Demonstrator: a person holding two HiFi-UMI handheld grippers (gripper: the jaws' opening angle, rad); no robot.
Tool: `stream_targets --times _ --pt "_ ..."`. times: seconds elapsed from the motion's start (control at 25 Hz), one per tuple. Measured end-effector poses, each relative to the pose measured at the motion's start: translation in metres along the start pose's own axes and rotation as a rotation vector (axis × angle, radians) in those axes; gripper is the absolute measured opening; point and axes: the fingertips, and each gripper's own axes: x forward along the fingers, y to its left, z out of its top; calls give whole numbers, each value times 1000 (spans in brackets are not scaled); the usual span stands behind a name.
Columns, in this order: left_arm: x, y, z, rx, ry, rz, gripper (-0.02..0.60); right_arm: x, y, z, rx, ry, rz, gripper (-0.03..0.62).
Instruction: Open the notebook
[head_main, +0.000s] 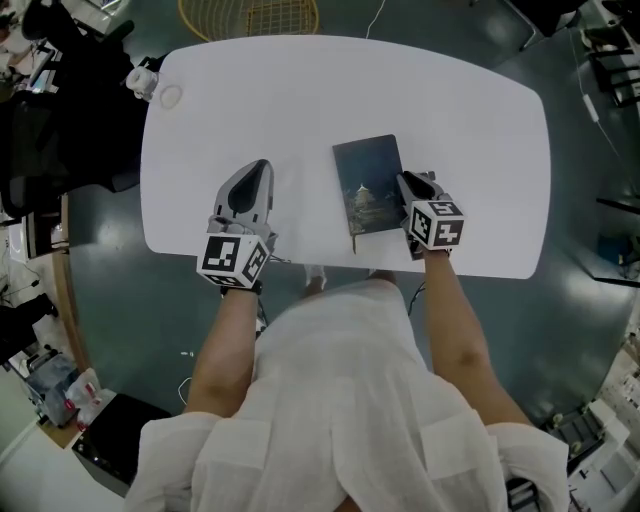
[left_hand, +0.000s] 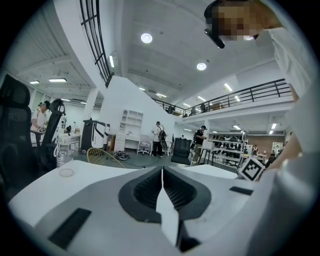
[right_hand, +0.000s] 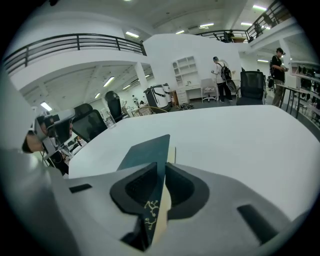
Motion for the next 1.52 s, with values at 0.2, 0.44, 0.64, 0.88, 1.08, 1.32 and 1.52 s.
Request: stream_targets --times 0.2,0.44,0.64,0.88,1.08,1.32,1.52 --pt "-5 1 7 -4 -20 4 15 -14 13 13 -40 -30 -2 52" --pt "-16 2 21 -11 -57 9 15 -35 43 37 -125 -84 19 52" --pt "-29 7 31 -16 -73 17 15 -46 75 51 -164 -137 48 46" --pt "-43 17 35 -9 -82 33 15 -45 115 62 -201 -171 105 46" --pt "-58 27 39 -6 -91 46 15 -42 145 64 -204 -181 152 48" --pt "-71 36 37 -11 -95 59 15 -35 173 62 -218 -181 180 51" --pt "-79 44 40 -5 -100 73 15 -24 199 59 -251 -163 222 51"
